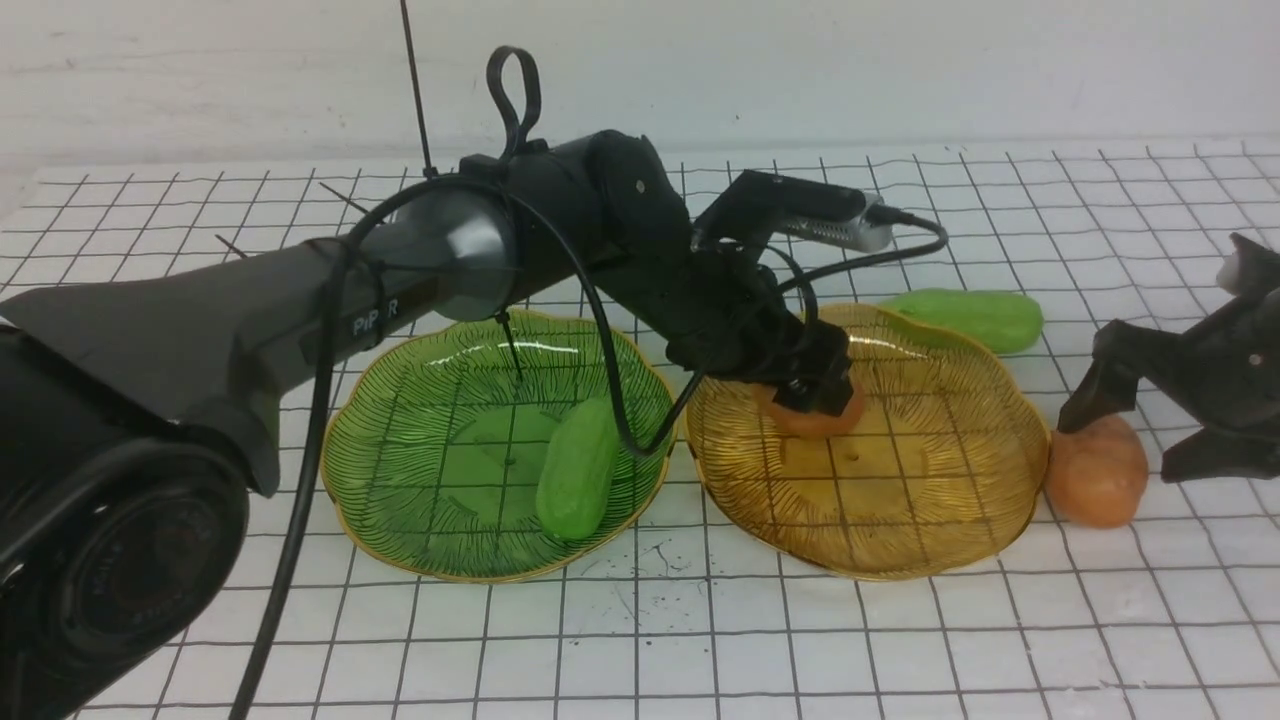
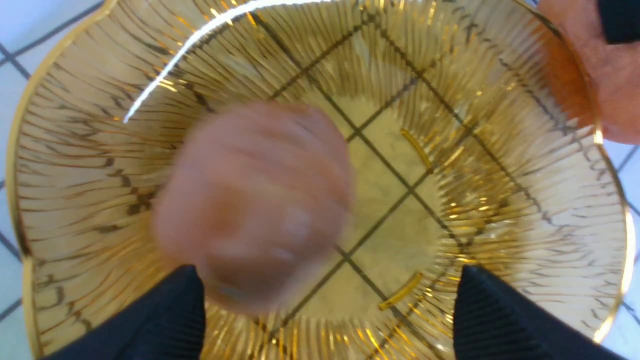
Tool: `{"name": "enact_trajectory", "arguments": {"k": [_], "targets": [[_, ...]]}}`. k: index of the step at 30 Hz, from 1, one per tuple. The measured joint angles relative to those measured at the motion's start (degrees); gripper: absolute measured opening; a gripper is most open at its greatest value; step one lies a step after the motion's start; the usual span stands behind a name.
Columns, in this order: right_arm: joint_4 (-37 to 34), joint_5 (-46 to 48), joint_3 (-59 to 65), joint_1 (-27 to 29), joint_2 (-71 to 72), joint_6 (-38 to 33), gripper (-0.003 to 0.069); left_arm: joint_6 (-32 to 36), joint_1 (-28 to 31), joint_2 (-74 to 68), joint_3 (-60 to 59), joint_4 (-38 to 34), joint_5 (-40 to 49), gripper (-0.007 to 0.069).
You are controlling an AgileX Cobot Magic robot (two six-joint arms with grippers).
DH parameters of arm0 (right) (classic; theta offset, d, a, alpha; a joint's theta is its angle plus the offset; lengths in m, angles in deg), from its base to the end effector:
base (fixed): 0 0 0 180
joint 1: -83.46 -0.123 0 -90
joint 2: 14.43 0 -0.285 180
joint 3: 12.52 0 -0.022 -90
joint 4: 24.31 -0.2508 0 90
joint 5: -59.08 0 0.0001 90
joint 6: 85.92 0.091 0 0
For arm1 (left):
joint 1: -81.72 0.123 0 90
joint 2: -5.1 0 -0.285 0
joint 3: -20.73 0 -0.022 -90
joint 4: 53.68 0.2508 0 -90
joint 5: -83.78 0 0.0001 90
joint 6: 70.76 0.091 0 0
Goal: Put different types of vegetables on the plate.
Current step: 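Pick up the potato beside the plates and place it on a plate, then put the potato onto the plate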
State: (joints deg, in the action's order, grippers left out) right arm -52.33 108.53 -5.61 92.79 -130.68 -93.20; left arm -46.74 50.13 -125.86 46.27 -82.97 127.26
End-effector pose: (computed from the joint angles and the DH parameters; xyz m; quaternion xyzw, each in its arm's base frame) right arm 0.3645 -0.0269 0.1764 0.1625 0.9655 0.1826 0.0899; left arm 0.3958 -0.2794 0.2225 0.3197 0.8852 -0.2334 0.2445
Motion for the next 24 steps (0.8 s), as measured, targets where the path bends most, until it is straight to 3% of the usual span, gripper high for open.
{"name": "enact_trajectory", "arguments": {"k": [4,7,9,10,13,14,15,18,24], "targets": [[0.00,-1.04,0.00,0.00,-0.33,-0.24,0.0614,-0.53,0.00,0.00,2.15,0.08,3.10,0.0598],[0.00,-1.63,-0.05,0.00,-0.33,-0.30,0.0512,-1.79,0.00,0.00,5.21,0.58,6.64,0.0554],[0.00,-1.35,-0.05,0.00,-0.33,-0.76,0.0478,-3.56,0.17,0.52,8.49,2.84,11.28,0.0440],[0.00,-1.35,-0.05,0.00,-0.33,-0.92,0.0479,-3.68,0.18,0.60,8.75,2.84,11.67,0.0428],[0.00,-0.13,-0.05,0.00,-0.33,-3.59,0.0484,-4.97,1.40,2.82,13.04,8.52,19.28,0.0132],[0.00,0.03,-0.05,0.06,-0.33,-3.78,0.0483,-4.97,1.51,2.98,13.21,8.52,19.61,0.0119],[0.00,0.95,-0.30,0.06,-0.19,-4.10,0.0483,-5.11,2.18,3.90,14.02,10.08,21.44,0.0059],[0.05,6.11,-2.37,0.40,1.85,-4.16,0.0483,-6.00,4.19,6.17,14.70,13.10,24.30,0.0003],[-0.23,9.45,-6.72,-3.35,9.94,-2.37,0.0483,-8.18,8.60,7.73,14.76,14.34,27.28,-0.0008]]}}
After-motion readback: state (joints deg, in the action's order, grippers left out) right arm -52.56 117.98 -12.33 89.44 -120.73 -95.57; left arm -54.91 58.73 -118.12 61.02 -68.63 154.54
